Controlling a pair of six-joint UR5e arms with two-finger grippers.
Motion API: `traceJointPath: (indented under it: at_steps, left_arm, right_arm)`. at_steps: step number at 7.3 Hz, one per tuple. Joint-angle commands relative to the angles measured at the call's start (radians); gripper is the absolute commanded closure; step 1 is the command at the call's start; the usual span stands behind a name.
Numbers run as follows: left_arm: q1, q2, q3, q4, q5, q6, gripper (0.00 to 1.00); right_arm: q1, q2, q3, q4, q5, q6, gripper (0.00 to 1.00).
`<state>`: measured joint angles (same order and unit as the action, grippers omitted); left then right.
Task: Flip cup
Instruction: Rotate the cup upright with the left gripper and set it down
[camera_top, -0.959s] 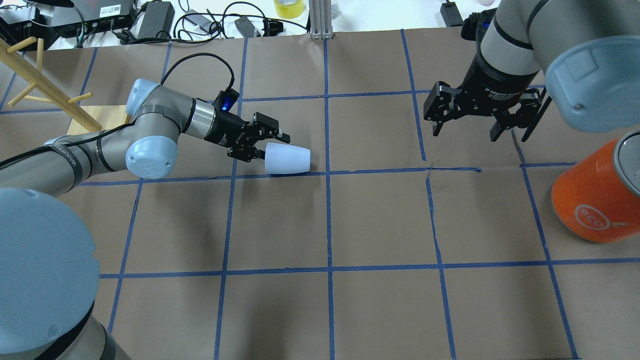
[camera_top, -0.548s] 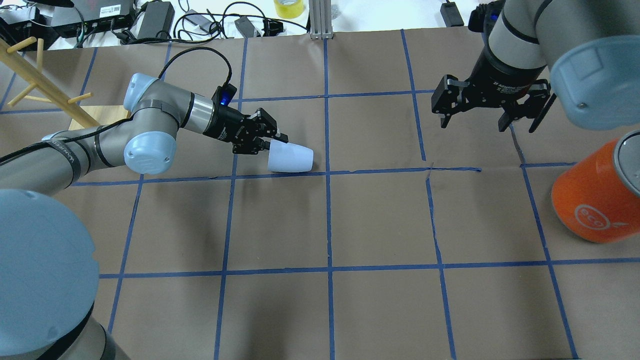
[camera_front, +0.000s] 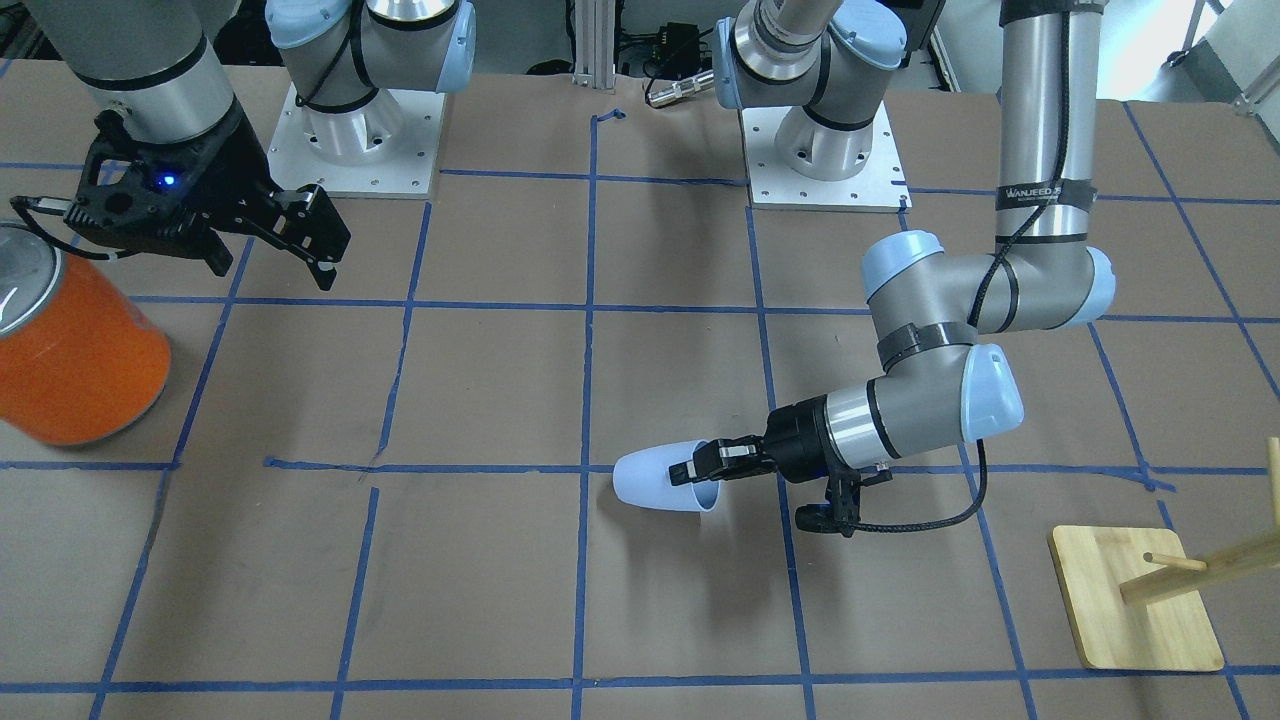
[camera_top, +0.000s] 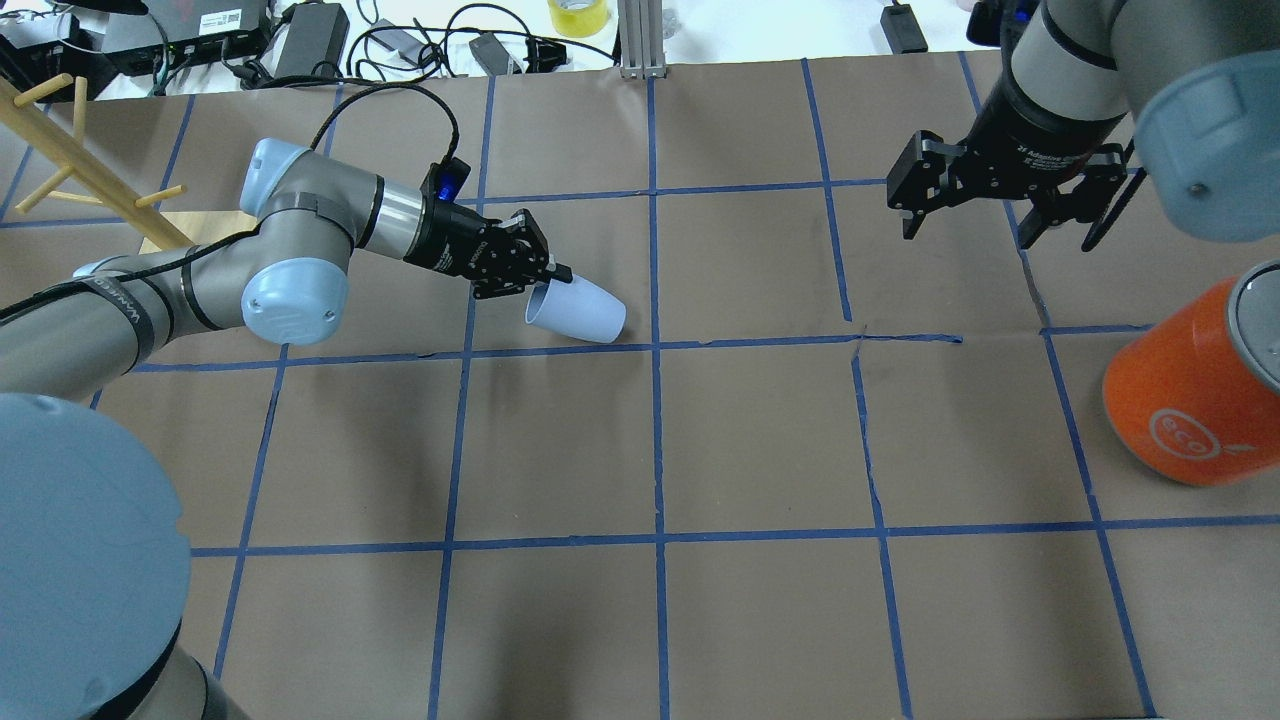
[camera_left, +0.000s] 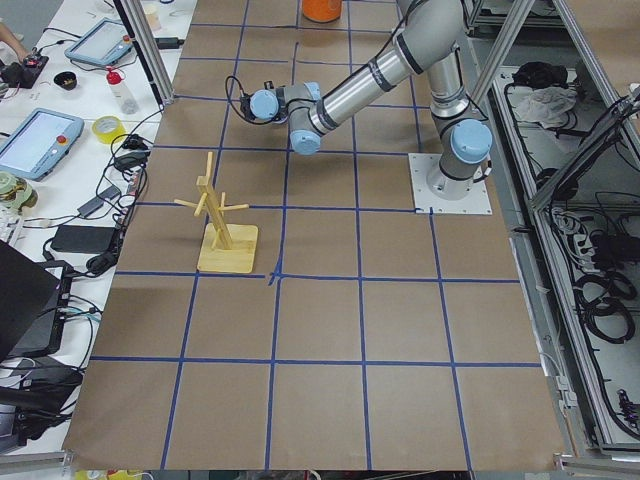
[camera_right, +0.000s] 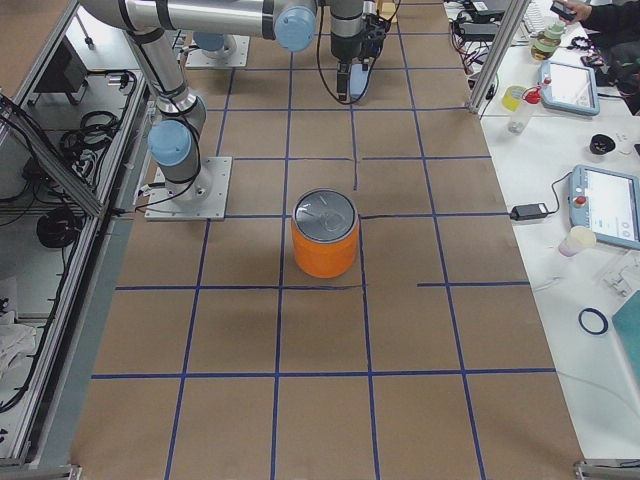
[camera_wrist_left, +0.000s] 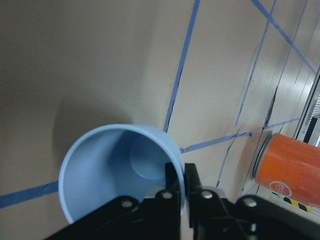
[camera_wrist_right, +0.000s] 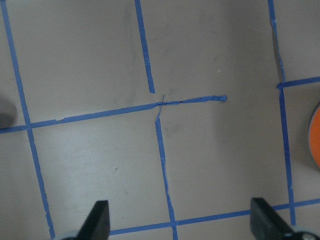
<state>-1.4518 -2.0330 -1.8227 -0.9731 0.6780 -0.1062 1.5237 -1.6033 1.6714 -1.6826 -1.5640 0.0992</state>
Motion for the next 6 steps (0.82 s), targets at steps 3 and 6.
traceJointPath:
  at_steps: [3, 6]
  left_arm:
    - [-0.001, 0.082, 0.100, -0.018, 0.243, -0.129, 1.00]
    - [-0.005, 0.099, 0.187, -0.076, 0.609, -0.005, 1.00]
  right_arm:
    - [0.093, 0.003, 0.005, -0.006, -0.013, 0.005, 0.00]
    - [0.087, 0.013, 0.005, -0.028, -0.008, -0.001, 0.00]
